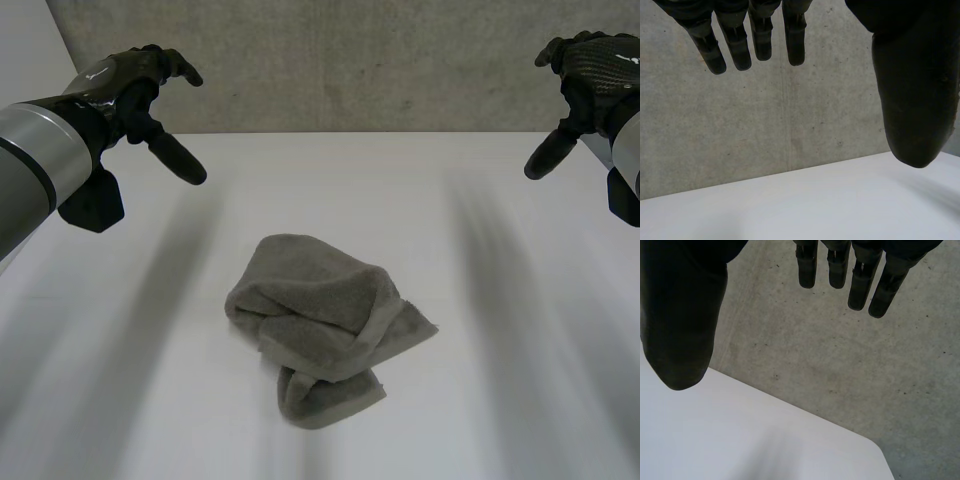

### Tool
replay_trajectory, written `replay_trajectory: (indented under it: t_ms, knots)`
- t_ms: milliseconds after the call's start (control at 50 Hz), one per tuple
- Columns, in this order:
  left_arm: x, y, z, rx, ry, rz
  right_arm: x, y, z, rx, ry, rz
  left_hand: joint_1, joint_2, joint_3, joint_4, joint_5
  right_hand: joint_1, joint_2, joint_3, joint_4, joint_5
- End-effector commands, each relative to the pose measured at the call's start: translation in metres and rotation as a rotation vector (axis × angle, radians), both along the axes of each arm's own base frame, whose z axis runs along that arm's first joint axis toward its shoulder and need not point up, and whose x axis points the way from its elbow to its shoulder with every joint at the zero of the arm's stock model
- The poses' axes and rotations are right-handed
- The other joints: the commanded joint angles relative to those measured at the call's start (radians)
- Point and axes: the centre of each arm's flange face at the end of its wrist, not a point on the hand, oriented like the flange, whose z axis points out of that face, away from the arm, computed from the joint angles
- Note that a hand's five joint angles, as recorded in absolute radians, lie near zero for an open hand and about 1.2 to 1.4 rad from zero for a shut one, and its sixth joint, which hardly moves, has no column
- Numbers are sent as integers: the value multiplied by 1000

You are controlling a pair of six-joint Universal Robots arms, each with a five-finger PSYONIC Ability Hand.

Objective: Fold the towel.

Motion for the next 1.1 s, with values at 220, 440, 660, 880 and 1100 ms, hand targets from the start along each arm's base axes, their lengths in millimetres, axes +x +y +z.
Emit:
replay_trajectory:
  t_ms: [220,440,660,880,1100]
  knots:
    - [-4,-4,-12,26,-12,-15,15,4,-6,25,1,136,-74,-55,-57,-61,-34,-59,-71,-71,-85,-60]
    - [-33,-34,-116,189,-216,-152,45,3,-83,375,36,418,-51,-32,-34,-37,-11,-59,-71,-71,-85,-60]
    - [-50,-27,-196,311,-390,-261,71,8,-162,620,48,461,-42,-23,-25,-28,-2,-59,-71,-71,-85,-60]
    - [-72,0,-206,326,-410,-399,83,28,-185,734,-11,485,196,215,213,209,236,607,595,595,581,607]
    - [-82,-18,-177,160,-472,-411,96,8,-161,567,6,559,1115,1133,1131,1128,1155,1163,1151,1151,1137,1162]
